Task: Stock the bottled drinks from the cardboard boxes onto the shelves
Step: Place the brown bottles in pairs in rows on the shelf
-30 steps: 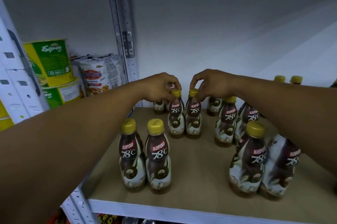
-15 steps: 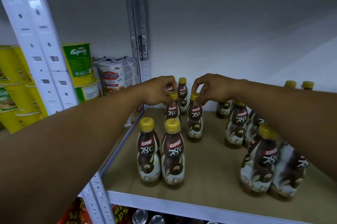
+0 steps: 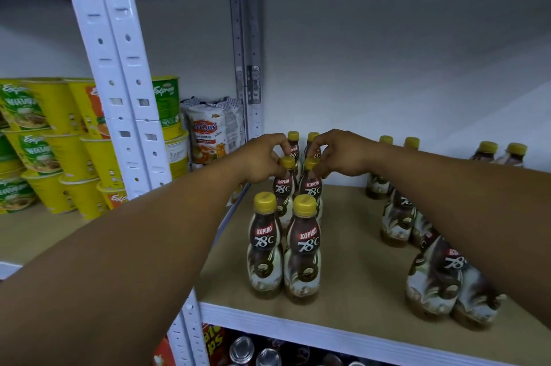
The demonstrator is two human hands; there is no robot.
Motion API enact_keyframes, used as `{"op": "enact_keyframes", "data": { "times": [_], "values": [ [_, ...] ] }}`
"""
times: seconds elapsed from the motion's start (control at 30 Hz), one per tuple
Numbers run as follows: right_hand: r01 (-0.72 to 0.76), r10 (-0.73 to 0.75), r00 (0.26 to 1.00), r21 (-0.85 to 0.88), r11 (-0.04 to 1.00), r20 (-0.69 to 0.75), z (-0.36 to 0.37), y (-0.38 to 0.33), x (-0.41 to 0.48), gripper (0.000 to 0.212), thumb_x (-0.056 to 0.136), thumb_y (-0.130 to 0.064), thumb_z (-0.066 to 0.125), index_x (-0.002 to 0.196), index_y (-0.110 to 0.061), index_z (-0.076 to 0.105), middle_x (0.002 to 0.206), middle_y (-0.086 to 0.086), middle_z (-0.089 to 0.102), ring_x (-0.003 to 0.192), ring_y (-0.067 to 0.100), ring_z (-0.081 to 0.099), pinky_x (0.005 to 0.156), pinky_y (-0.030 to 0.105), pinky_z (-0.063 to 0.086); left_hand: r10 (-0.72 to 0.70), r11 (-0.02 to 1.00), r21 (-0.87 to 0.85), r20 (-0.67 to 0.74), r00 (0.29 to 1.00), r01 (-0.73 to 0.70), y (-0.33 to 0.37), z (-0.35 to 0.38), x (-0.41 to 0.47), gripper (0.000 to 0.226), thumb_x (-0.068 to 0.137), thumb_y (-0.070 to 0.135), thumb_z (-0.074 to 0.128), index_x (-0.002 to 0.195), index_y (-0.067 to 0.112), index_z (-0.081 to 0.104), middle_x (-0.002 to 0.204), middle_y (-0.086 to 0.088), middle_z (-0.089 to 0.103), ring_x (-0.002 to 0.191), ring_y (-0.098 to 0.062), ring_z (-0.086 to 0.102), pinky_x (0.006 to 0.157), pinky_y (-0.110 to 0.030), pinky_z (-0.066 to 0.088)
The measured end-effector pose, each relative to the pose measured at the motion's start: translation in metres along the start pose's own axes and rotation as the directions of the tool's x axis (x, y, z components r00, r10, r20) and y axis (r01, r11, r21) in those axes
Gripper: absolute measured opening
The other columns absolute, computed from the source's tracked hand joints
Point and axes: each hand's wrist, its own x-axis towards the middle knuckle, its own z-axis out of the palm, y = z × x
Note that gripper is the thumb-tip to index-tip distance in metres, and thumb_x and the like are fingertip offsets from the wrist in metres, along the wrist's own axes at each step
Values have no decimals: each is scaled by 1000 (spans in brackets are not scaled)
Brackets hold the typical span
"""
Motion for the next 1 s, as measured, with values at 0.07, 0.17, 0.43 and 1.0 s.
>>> {"op": "enact_keyframes", "data": {
  "times": [0.07, 0.17, 0.43, 1.0],
  "values": [
    [5, -5, 1000, -2, 1000, -10, 4, -2, 1, 36, 80, -18, 86, 110, -15, 68, 94, -2, 68, 89, 22, 74, 86, 38, 58, -7, 1000, -8, -11, 1000, 7, -1, 1, -2, 37, 85, 8, 80, 111, 22, 57, 92, -9, 72, 67, -15, 58, 58, -25, 42],
    [8, -8, 1000, 7, 1000, -20, 6, -3, 0, 37, 78, -19, 88, 106, -23, 64, 98, -2, 66, 90, 23, 73, 86, 39, 58, -16, 999, -40, -38, 999, 14, -3, 4, -5, 37, 85, 8, 80, 111, 22, 58, 97, -15, 73, 69, -17, 60, 64, -27, 48],
    [16, -16, 997, 6, 1000, -70, 13, -1, -5, 41, 78, -16, 87, 112, -20, 65, 96, -8, 60, 95, 26, 69, 93, 44, 56, -8, 998, -66, -98, 995, 2, -7, 8, -12, 35, 86, 8, 78, 113, 21, 59, 99, -16, 73, 67, -15, 58, 56, -21, 44],
    [25, -22, 993, 24, 999, -118, 19, 4, -4, 42, 80, -16, 85, 116, -22, 63, 105, 2, 65, 98, 25, 68, 94, 44, 55, -7, 995, -96, -111, 994, -4, -12, 12, -7, 38, 85, 6, 78, 111, 25, 59, 105, -13, 73, 94, -31, 72, 82, -43, 61]
  ]
}}
